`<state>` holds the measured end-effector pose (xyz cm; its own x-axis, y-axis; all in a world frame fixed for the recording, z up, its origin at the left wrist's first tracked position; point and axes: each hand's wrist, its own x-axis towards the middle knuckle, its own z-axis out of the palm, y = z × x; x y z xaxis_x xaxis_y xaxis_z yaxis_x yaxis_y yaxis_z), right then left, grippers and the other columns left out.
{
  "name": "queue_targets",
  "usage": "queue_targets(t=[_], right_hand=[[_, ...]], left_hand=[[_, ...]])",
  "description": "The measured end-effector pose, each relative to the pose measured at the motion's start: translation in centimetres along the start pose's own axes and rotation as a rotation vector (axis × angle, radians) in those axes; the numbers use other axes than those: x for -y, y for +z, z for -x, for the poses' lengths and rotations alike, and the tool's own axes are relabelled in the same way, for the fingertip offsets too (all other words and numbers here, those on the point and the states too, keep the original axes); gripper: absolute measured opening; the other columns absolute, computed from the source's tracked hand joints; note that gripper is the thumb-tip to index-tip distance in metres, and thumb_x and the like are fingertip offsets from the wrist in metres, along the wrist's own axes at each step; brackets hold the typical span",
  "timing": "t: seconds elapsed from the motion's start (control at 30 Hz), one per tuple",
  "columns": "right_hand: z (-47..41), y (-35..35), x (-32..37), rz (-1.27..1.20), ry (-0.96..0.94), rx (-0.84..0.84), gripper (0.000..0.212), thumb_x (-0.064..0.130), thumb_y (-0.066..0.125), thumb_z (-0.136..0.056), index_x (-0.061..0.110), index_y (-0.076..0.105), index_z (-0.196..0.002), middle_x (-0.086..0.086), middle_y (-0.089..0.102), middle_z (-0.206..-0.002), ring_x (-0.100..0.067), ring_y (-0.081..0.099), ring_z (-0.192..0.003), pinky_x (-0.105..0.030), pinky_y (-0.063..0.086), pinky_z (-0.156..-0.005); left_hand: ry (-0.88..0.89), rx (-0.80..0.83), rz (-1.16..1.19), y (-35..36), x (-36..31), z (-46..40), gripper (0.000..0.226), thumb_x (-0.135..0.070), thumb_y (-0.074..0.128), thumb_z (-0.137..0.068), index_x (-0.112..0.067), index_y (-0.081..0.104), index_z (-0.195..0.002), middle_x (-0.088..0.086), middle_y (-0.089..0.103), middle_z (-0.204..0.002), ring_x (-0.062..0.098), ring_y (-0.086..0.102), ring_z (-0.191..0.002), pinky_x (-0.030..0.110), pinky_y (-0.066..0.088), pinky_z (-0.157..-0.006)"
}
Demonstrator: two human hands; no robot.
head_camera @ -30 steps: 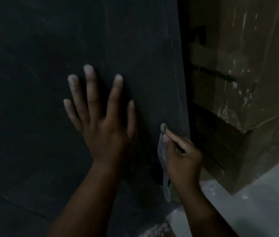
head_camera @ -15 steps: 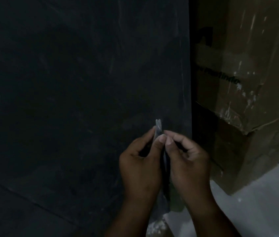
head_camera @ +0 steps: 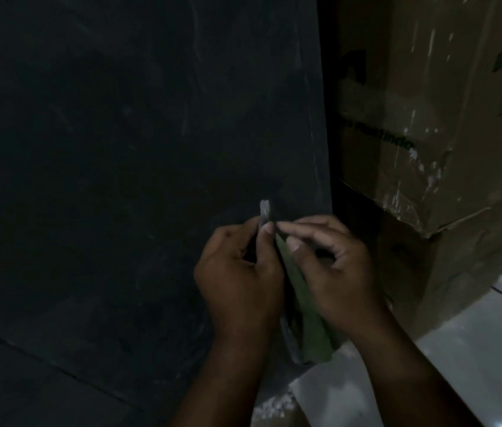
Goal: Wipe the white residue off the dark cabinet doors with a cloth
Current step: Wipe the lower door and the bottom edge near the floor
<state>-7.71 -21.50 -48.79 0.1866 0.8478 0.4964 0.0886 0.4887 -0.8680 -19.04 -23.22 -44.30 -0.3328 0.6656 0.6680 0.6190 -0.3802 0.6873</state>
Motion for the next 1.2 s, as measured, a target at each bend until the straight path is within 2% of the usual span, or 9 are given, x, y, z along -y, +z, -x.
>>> queue_targets(t=[0.13, 0.23, 0.43, 0.63, 0.77, 0.83, 0.97, 1.07, 1.2], right_hand=[[-4.1, -0.9, -1.6, 0.026, 0.13, -0.341, 0.023, 0.03, 0.057, -0.104, 0.04, 0.063, -0.124, 0.005, 0.057, -0.132, 0.005, 0.055, -0.113, -0.013, 0.046, -0.091], [-6.9, -1.2, -4.1, 0.003, 0.298, -0.181, 0.039, 0.04, 0.046, -0.109, 0.032, 0.052, -0.146, 0.006, 0.054, -0.147, -0.009, 0.052, -0.131, -0.038, 0.045, -0.112], [-7.1, -0.9, -8.2, -0.109, 0.362, -0.087, 0.044, 0.039, 0.053, -0.106, 0.021, 0.057, -0.146, 0.005, 0.066, -0.137, -0.009, 0.061, -0.126, -0.042, 0.049, -0.111], [-7.6, -1.9, -9.4, -0.226, 0.419, -0.071, 0.04, 0.042, 0.064, -0.099, 0.027, 0.064, -0.137, 0.024, 0.071, -0.115, 0.0, 0.065, -0.117, -0.035, 0.054, -0.106], [-7.4, -1.7, -9.7, -0.304, 0.393, -0.097, 0.036, 0.033, 0.063, -0.101, 0.02, 0.066, -0.135, 0.009, 0.072, -0.126, -0.005, 0.065, -0.12, -0.034, 0.052, -0.108], [-7.5, -1.7, -10.0, -0.307, 0.377, -0.108, 0.038, 0.03, 0.064, -0.101, 0.016, 0.065, -0.137, 0.007, 0.071, -0.127, -0.002, 0.065, -0.118, -0.026, 0.053, -0.103], [-7.7, -1.9, -10.7, -0.296, 0.404, -0.097, 0.04, 0.033, 0.066, -0.1, 0.018, 0.064, -0.137, 0.029, 0.072, -0.102, 0.012, 0.066, -0.104, -0.009, 0.052, -0.084], [-7.7, -2.1, -10.9, -0.303, 0.428, -0.057, 0.041, 0.036, 0.066, -0.099, 0.022, 0.064, -0.138, 0.024, 0.072, -0.111, 0.006, 0.065, -0.112, -0.02, 0.055, -0.097], [-7.7, -2.5, -11.0, -0.343, 0.429, -0.036, 0.041, 0.03, 0.064, -0.1, 0.017, 0.062, -0.139, 0.003, 0.066, -0.137, -0.009, 0.061, -0.127, -0.036, 0.049, -0.112]], left_hand=[[0.344, -0.182, -0.162, -0.1, 0.0, -1.8, 0.012, -0.007, 0.079, -0.091, -0.006, 0.082, -0.103, 0.004, 0.067, -0.083, 0.008, 0.059, -0.074, 0.008, 0.041, -0.072], [0.487, -0.214, -0.252, 0.3, 1.1, -3.7, 0.011, -0.007, 0.076, -0.094, -0.005, 0.081, -0.103, 0.008, 0.067, -0.084, 0.02, 0.059, -0.074, 0.023, 0.045, -0.069], [0.565, -0.089, -0.432, 1.6, 4.0, -3.3, 0.018, -0.012, 0.074, -0.097, -0.024, 0.064, -0.106, 0.011, 0.068, -0.087, 0.033, 0.056, -0.07, 0.045, 0.048, -0.058], [0.6, -0.114, -0.577, 2.3, 3.7, -2.6, 0.011, -0.009, 0.08, -0.09, -0.015, 0.085, -0.098, 0.009, 0.074, -0.094, 0.034, 0.057, -0.073, 0.041, 0.043, -0.064], [0.609, -0.151, -0.562, 3.1, 1.9, -4.4, 0.011, -0.014, 0.078, -0.093, -0.021, 0.085, -0.097, 0.004, 0.074, -0.096, 0.034, 0.057, -0.078, 0.036, 0.03, -0.07], [0.594, -0.122, -0.568, 3.6, 1.9, -4.3, 0.013, -0.014, 0.077, -0.092, -0.022, 0.085, -0.099, 0.003, 0.073, -0.093, 0.034, 0.057, -0.078, 0.035, 0.025, -0.072], [0.584, 0.018, -0.585, 4.0, 3.6, -1.7, 0.023, -0.005, 0.083, -0.083, -0.019, 0.084, -0.102, 0.006, 0.071, -0.084, 0.034, 0.058, -0.072, 0.037, 0.03, -0.069], [0.569, 0.083, -0.642, 3.7, 5.0, 0.1, 0.03, -0.004, 0.09, -0.076, -0.02, 0.085, -0.1, 0.004, 0.072, -0.085, 0.035, 0.059, -0.072, 0.04, 0.037, -0.067], [0.591, -0.048, -0.601, 4.5, 4.0, -2.0, 0.019, -0.013, 0.081, -0.087, -0.026, 0.085, -0.099, 0.0, 0.072, -0.085, 0.033, 0.056, -0.079, 0.038, 0.028, -0.072]])
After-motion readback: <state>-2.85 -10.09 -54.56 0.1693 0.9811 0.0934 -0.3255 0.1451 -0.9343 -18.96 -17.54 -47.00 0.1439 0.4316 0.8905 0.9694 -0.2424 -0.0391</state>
